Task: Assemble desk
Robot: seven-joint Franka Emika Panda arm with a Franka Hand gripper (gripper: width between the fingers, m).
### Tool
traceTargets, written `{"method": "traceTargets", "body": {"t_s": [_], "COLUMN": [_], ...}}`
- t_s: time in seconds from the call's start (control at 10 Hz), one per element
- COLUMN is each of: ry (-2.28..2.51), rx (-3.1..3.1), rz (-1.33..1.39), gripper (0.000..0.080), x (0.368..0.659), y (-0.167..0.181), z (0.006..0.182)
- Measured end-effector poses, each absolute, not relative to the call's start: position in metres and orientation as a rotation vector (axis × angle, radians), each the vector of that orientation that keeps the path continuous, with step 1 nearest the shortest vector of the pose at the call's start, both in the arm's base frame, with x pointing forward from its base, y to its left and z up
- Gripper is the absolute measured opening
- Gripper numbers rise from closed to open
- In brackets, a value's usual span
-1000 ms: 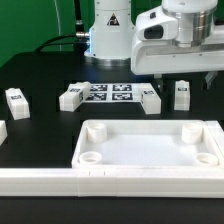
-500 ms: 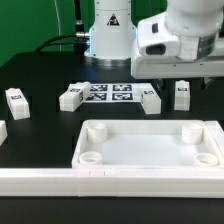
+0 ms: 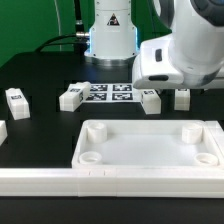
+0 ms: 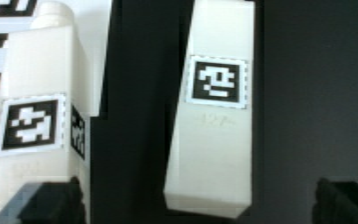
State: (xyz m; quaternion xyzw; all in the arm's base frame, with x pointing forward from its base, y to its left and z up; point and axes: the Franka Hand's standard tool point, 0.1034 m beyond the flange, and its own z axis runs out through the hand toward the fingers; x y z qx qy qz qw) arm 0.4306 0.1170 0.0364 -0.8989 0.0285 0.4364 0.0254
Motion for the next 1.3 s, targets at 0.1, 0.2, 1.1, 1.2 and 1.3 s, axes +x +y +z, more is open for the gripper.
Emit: {"method": "traceTargets", "body": {"t_s": [0.1, 0.2, 1.1, 1.2, 1.3], "ry": [0.081, 0.071, 0.049, 0.049, 0.049], "rx": [-2.747, -2.701, -2.686, -2.687, -2.687], "rz": [1.415, 1.506, 1.550, 1.548, 1.550], "gripper": [0.0648, 0.0648, 0.0648, 0.0648, 0.0522], "x": [0.431, 0.428, 0.418, 0.418, 0.417], "y": [0.118, 0.118, 0.127, 0.127, 0.128], "z": [0.033, 0.032, 0.007, 0.007, 0.006]}}
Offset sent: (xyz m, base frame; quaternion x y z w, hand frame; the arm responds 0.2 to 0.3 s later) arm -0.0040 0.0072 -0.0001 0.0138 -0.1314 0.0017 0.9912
